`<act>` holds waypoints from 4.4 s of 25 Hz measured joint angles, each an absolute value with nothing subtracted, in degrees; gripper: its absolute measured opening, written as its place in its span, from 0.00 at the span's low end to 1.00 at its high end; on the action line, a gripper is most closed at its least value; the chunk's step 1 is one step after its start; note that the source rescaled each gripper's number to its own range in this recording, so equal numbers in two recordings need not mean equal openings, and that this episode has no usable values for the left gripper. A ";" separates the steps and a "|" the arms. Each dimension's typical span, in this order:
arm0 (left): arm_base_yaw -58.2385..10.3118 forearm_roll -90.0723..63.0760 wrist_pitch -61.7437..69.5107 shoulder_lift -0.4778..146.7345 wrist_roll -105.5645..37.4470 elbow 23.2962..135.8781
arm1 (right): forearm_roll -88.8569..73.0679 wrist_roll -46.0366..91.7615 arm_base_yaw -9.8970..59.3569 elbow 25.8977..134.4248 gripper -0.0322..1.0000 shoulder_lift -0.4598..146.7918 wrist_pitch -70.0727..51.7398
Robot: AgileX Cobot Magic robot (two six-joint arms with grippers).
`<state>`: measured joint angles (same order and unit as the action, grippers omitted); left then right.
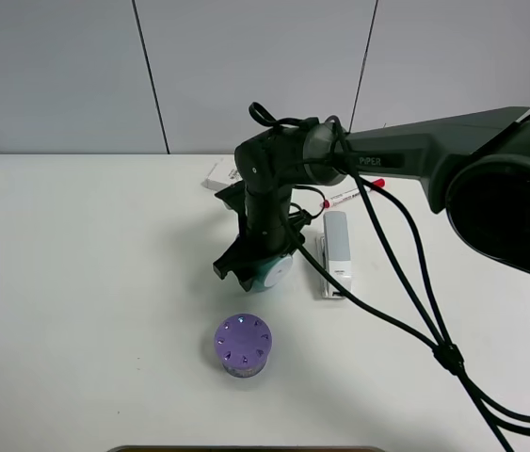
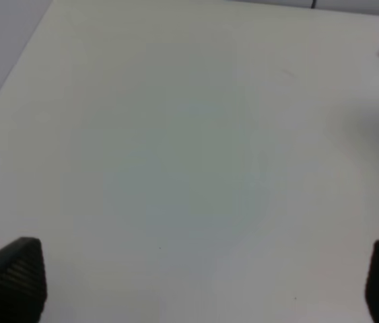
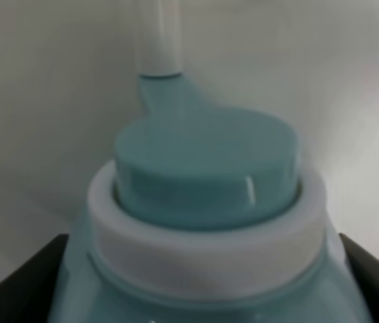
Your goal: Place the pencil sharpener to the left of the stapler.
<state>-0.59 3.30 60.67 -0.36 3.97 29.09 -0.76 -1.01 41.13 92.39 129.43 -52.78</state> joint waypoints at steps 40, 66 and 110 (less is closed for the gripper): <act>-0.59 3.30 60.67 -0.36 3.97 29.09 | -0.63 -2.66 41.13 92.43 0.80 127.48 -53.00; -0.59 3.30 60.67 -0.36 3.97 29.09 | 0.44 -3.09 41.13 92.43 0.80 94.27 -69.67; -0.59 3.30 60.67 -0.36 3.97 29.09 | 8.84 -7.36 8.34 30.49 0.80 3.90 -62.27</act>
